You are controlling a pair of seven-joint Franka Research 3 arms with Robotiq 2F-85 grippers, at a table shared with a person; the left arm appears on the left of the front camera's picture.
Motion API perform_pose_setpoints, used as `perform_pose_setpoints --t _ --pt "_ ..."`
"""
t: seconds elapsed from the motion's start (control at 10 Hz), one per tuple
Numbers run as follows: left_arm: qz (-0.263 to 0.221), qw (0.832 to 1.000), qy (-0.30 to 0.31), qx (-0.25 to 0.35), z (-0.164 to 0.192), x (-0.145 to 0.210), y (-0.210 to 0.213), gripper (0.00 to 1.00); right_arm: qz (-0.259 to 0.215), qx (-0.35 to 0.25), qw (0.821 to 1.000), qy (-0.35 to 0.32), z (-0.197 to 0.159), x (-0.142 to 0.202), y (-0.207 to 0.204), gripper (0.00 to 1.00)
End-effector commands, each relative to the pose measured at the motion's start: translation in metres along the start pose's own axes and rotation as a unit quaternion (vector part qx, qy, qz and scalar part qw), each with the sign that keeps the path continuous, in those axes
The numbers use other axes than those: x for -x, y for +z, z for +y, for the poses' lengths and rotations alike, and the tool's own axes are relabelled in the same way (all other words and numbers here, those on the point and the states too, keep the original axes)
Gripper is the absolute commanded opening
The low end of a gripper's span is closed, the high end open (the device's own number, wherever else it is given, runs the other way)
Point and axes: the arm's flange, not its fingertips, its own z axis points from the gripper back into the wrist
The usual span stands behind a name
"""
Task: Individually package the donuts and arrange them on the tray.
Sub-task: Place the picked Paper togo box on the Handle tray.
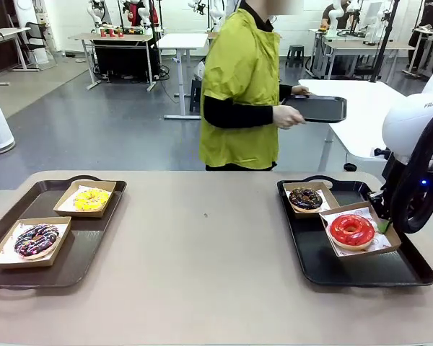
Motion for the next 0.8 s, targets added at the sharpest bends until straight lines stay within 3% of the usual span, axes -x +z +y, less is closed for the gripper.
perform_pose_setpoints --t 0.0,0.5,0.6,0.7 --pt "-0.005 1.000 -0.003 0.003 -0.001 0.001 0.002 1.00 -0.005 -0.003 1.000 -0.001 -0.003 -0.013 -0.009 0.02" --pt "-0.005 1.000 -0.003 0.003 -0.001 0.001 0.002 1.00 0.020 -0.005 1.000 -0.006 -0.002 -0.024 -0.028 0.02" --pt "-0.005 1.000 -0.003 0.003 -0.001 0.001 0.002 1.00 0.020 -0.008 1.000 -0.006 -0.002 -0.024 -0.027 0.54" --pt "-0.005 1.000 -0.003 0.003 -0.001 0.001 0.002 1.00 0.020 -0.010 1.000 -0.005 -0.001 -0.024 -0.026 0.60"
